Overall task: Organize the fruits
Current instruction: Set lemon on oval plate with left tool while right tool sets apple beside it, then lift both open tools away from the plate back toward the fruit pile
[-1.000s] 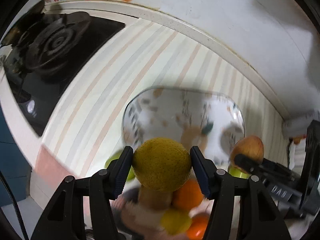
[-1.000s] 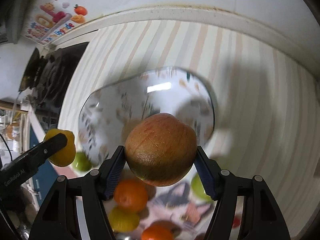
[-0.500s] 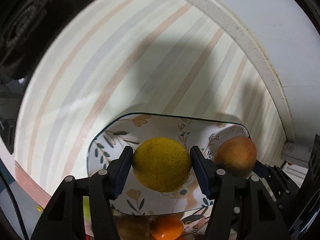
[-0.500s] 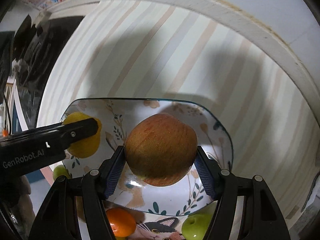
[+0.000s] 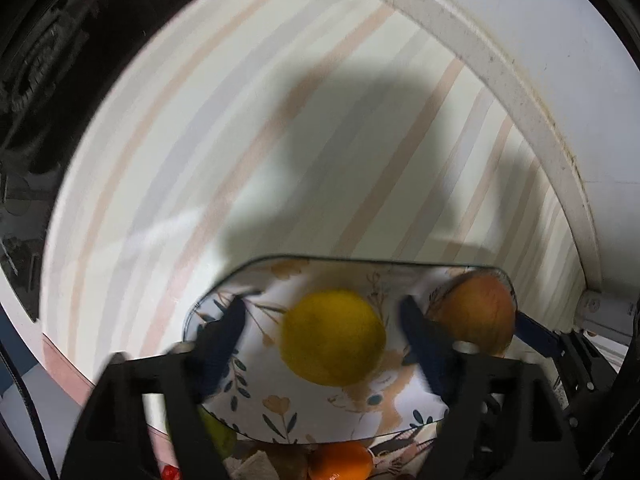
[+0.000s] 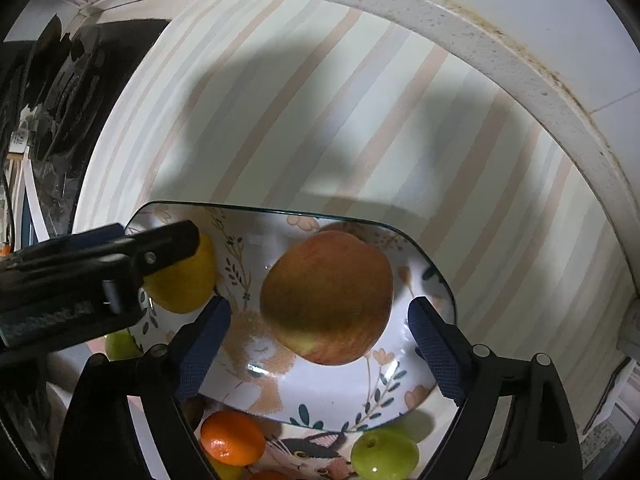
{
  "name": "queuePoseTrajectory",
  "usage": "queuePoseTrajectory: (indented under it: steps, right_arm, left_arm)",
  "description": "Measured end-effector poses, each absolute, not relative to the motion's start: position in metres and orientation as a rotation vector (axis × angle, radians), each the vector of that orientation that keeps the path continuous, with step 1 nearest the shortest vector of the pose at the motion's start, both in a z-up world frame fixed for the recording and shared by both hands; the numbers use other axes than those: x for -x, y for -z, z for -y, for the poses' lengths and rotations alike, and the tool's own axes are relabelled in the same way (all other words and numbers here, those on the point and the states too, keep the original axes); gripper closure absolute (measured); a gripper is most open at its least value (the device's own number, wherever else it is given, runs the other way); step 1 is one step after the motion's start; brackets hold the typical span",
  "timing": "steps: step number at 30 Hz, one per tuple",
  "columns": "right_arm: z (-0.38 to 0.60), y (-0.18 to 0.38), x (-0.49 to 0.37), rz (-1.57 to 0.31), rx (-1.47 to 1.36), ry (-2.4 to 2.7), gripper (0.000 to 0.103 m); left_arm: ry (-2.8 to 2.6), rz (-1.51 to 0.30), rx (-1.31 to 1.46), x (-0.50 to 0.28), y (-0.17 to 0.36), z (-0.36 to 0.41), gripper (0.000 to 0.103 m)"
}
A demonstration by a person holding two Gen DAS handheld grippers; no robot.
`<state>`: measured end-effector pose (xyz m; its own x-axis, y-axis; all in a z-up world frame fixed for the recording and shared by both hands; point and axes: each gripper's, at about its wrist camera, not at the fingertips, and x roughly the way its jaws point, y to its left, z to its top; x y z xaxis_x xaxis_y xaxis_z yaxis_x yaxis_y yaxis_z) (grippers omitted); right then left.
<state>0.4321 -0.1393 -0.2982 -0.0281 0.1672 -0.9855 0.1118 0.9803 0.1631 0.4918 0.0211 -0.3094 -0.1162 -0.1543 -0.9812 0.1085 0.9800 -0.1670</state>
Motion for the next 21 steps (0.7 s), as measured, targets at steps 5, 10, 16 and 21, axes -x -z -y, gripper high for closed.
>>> queuePoseTrajectory:
  steps: [5,10,16,21]
  right_arm:
    - [0.148,0.283,-0.417,-1.586,-0.194,-0.007,0.010]
    - [0.159,0.271,-0.384,-1.556,-0.177,0.022,0.010]
    - [0.142,0.253,-0.350,-1.487,-0.147,0.059,0.010]
    - [0.132,0.230,-0.320,-1.420,-0.142,0.067,0.010]
  left_arm:
    - [0.206,-1.636,-0.008,-0.481,0.296,-0.026,0.012]
    - [0.162,-1.577,-0.040,-0.454,0.280,-0.034,0.012]
    - [0.124,-1.477,-0.076,-0.415,0.250,-0.046,0.012]
    - [0.110,-1.381,-0.105,-0.390,0.218,-0.050,0.012]
